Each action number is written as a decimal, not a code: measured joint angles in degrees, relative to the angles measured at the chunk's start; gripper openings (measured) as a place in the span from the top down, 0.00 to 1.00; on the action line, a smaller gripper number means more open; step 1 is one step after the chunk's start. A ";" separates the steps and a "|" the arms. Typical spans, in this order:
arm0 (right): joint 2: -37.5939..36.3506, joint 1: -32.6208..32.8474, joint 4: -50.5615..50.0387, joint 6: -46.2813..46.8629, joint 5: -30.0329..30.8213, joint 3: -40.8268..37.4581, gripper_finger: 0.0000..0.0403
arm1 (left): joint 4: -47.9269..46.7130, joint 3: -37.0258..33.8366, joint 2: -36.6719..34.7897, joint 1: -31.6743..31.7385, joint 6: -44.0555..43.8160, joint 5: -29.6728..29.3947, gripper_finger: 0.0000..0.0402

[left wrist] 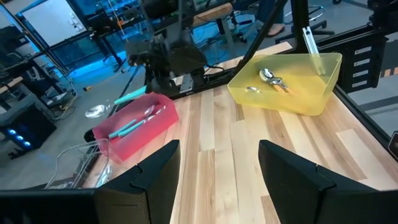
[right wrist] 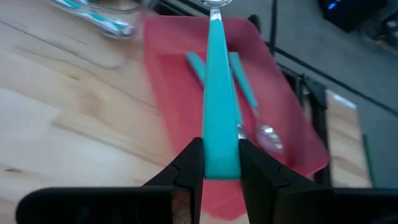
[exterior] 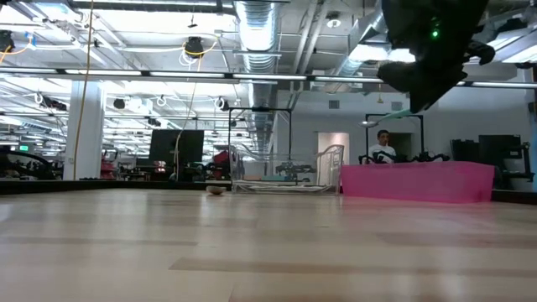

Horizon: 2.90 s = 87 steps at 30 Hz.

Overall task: Sort silverware by color (type)
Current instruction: Put the blue spoon into the red bin, then put the orange spoon into the yellow bin

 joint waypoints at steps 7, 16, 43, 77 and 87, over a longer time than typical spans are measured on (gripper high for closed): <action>0.02 -8.38 -2.75 -9.99 -3.18 -1.92 0.75 | -0.27 0.00 0.00 0.00 0.01 0.02 0.49; -1.66 -16.92 1.71 -27.08 -8.81 -7.56 0.75 | -1.76 0.00 0.00 0.00 0.00 0.04 0.49; -37.91 -18.62 36.00 -30.32 -15.32 -36.57 0.75 | -2.11 0.00 -0.02 0.00 0.88 -1.75 0.49; -27.52 -28.06 46.79 -43.17 -21.94 -35.08 0.50 | -2.20 0.00 -0.02 0.02 -0.07 -1.53 0.49; -27.54 -28.02 45.50 -46.63 -22.23 -28.96 0.48 | -3.35 0.00 -0.02 1.37 -0.16 -1.55 0.49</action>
